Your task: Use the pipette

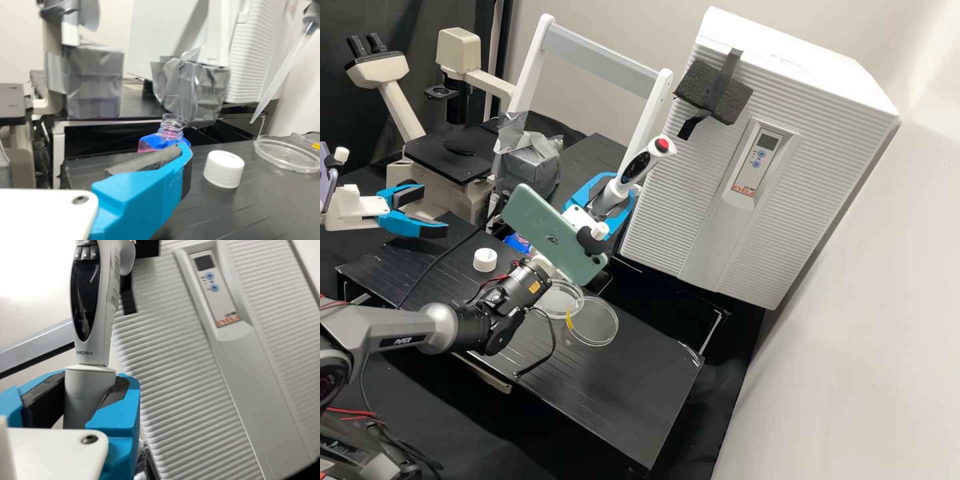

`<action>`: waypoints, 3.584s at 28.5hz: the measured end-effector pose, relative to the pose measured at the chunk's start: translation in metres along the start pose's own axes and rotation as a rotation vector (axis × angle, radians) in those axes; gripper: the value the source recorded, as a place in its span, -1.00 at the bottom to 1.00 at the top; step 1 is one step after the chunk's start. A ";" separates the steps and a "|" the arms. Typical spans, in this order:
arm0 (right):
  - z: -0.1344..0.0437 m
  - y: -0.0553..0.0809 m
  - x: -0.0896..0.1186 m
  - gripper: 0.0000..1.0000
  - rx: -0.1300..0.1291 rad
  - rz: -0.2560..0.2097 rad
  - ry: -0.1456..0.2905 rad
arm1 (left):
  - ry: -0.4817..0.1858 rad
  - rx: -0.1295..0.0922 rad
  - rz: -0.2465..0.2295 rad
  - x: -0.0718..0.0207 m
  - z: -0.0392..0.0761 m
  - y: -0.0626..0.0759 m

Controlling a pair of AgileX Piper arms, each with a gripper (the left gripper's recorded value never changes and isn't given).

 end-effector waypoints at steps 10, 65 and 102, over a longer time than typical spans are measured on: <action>-0.001 0.008 -0.004 -1.00 0.054 0.028 0.001 | -0.028 0.000 -0.001 0.0024 0.008 -0.001; -0.001 0.016 -0.013 -1.00 -0.091 0.040 -0.057 | -0.049 0.002 0.016 0.0111 0.012 0.003; -0.019 -0.033 0.009 -1.00 -0.194 -0.153 0.051 | 0.020 -0.003 0.120 -0.0137 0.000 0.030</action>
